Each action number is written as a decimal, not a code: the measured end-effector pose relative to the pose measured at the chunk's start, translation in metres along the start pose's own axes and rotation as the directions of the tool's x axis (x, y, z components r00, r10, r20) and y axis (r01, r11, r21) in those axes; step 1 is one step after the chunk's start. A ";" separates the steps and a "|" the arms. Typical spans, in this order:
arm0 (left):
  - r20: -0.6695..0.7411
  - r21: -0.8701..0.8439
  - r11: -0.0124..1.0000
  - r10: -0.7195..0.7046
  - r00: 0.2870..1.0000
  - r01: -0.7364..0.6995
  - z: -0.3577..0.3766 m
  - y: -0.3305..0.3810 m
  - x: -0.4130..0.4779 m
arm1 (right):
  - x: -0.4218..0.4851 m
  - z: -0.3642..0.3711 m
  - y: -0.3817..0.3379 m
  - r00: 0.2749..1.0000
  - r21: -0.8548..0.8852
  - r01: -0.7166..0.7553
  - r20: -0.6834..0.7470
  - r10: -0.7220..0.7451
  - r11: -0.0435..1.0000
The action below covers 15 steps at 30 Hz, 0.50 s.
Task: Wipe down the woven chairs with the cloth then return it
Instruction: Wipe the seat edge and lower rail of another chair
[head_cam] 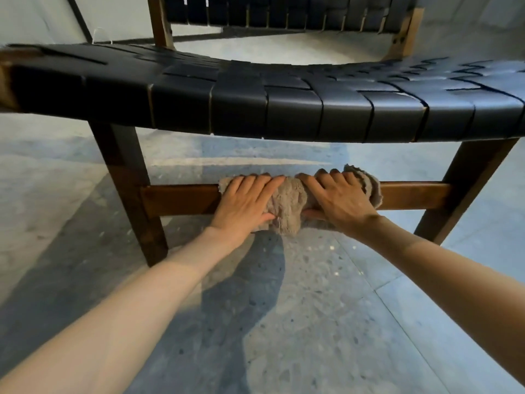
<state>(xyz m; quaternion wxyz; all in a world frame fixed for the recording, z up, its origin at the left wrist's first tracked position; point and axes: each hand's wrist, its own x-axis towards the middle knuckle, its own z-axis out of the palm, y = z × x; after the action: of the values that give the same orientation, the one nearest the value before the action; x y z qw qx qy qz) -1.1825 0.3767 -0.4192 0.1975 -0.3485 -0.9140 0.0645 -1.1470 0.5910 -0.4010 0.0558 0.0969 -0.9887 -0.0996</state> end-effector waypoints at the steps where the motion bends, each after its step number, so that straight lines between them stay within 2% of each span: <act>1: -0.029 0.042 0.999 -0.005 1.000 0.006 0.001 -0.004 -0.003 | 0.003 -0.001 -0.006 1.000 -0.041 0.011 0.010 -0.011 0.999; 3: -0.073 0.076 0.997 -0.004 0.997 0.010 0.002 -0.018 -0.010 | 0.011 -0.004 -0.025 0.999 -0.081 0.038 0.004 -0.038 0.996; 6: -0.067 0.116 0.993 -0.030 0.997 0.038 0.005 -0.048 -0.032 | 0.028 -0.009 -0.062 0.995 -0.097 0.093 -0.030 -0.096 0.991; 10: -0.024 0.125 0.989 -0.078 0.997 0.080 0.007 -0.091 -0.062 | 0.060 -0.019 -0.106 0.985 -0.019 0.167 -0.038 -0.168 0.986; 15: 0.189 0.216 0.967 -0.174 0.967 0.132 0.006 -0.108 -0.069 | 0.084 -0.023 -0.143 0.975 0.017 0.217 -0.060 -0.215 0.976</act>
<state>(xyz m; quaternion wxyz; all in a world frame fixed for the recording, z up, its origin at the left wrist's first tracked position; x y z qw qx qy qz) -1.2038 0.2508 -0.4185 0.1405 -0.2462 -0.9424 0.1773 -1.1999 0.4326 -0.4009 0.0722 0.2073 -0.9714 -0.0905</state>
